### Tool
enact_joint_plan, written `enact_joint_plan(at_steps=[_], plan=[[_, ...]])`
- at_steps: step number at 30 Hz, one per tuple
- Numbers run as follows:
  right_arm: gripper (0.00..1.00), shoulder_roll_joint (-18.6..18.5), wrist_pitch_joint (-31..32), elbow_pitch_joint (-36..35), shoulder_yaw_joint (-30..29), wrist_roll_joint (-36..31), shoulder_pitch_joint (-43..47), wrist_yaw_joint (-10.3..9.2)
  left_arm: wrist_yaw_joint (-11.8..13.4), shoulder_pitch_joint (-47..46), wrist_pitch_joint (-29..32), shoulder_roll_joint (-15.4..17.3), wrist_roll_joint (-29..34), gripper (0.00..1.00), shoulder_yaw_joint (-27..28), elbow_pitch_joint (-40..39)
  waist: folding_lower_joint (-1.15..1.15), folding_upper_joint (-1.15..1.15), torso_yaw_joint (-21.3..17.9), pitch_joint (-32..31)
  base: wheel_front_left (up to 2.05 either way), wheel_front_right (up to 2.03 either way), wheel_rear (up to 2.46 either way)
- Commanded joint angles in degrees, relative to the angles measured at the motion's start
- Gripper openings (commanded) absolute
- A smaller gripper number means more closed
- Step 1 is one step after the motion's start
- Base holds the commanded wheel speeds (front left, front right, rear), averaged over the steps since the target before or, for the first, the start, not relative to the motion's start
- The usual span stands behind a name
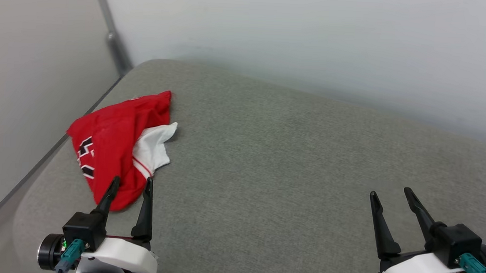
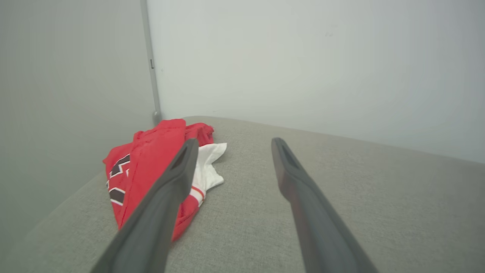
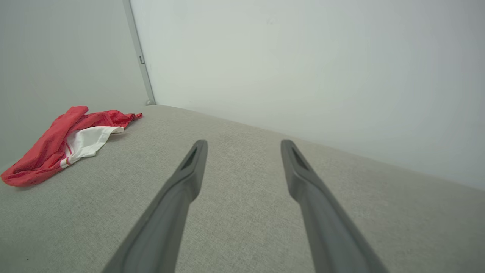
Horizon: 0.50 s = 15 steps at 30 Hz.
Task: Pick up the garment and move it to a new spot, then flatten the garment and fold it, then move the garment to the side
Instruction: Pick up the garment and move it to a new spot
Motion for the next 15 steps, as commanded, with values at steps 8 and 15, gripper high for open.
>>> enact_joint_plan(at_steps=[8,15], plan=[[1.00,0.01,0.09,-0.51,2.81,-0.39,-2.51,-0.02,0.23,0.76,-0.14,-0.13,-0.11,1.00,2.62,-0.84,0.00,0.00,9.48,1.03,0.00,0.00,0.00],[1.00,-0.01,0.26,0.39,5.63,-0.83,-5.58,-0.02,0.67,2.37,-0.14,-0.18,0.54,1.00,5.48,-2.89,0.00,0.00,10.05,2.05,0.00,0.00,0.00]])
